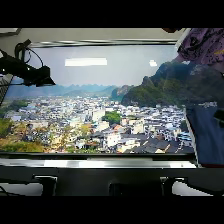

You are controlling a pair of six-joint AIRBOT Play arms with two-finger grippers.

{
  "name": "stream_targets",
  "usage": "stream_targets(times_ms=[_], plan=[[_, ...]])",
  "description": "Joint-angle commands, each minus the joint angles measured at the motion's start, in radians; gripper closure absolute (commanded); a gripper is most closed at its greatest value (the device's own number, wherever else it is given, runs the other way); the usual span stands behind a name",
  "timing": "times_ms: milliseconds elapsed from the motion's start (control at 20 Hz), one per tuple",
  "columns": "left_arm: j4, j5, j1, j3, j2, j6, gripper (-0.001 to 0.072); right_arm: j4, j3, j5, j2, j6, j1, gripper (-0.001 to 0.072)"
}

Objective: Fold the clothes and pants, and hang the long-sleeved shirts on hangers.

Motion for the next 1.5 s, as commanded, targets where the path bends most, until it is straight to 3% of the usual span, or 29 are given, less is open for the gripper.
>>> stream_targets(times_ms=[0, 50, 100, 350, 550, 800, 1450], plan=[[0.008, 0.034, 0.014, 0.0, 0.047, 0.066, 0.0683, 0.311, 0.133, 0.264, 0.003, -0.192, 0.181, 0.0608], [0.024, 0.056, 0.016, 0.0, 0.068, 0.075, 0.0683, 0.36, 0.138, 0.311, 0.006, -0.221, 0.258, 0.0614], [0.059, 0.07, 0.016, 0.0, 0.089, 0.072, 0.0683, 0.398, 0.138, 0.347, 0.008, -0.238, 0.343, 0.0689], [0.232, 0.096, 0.016, -0.15, 0.217, 0.072, 0.0684, 0.494, 0.136, 0.417, 0.008, -0.314, 0.719, 0.0685], [0.243, 0.211, 0.015, -0.378, 0.368, 0.072, 0.0683, 0.529, 0.13, 0.45, 0.008, -0.324, 0.893, 0.0686], [0.243, 0.154, 0.016, -0.424, 0.401, 0.072, 0.0681, 0.505, 0.13, 0.458, 0.009, -0.324, 0.924, 0.0685], [0.243, 0.154, 0.014, -0.424, 0.401, 0.072, 0.0681, 0.491, 0.13, 0.426, 0.009, -0.324, 0.924, 0.0685]])
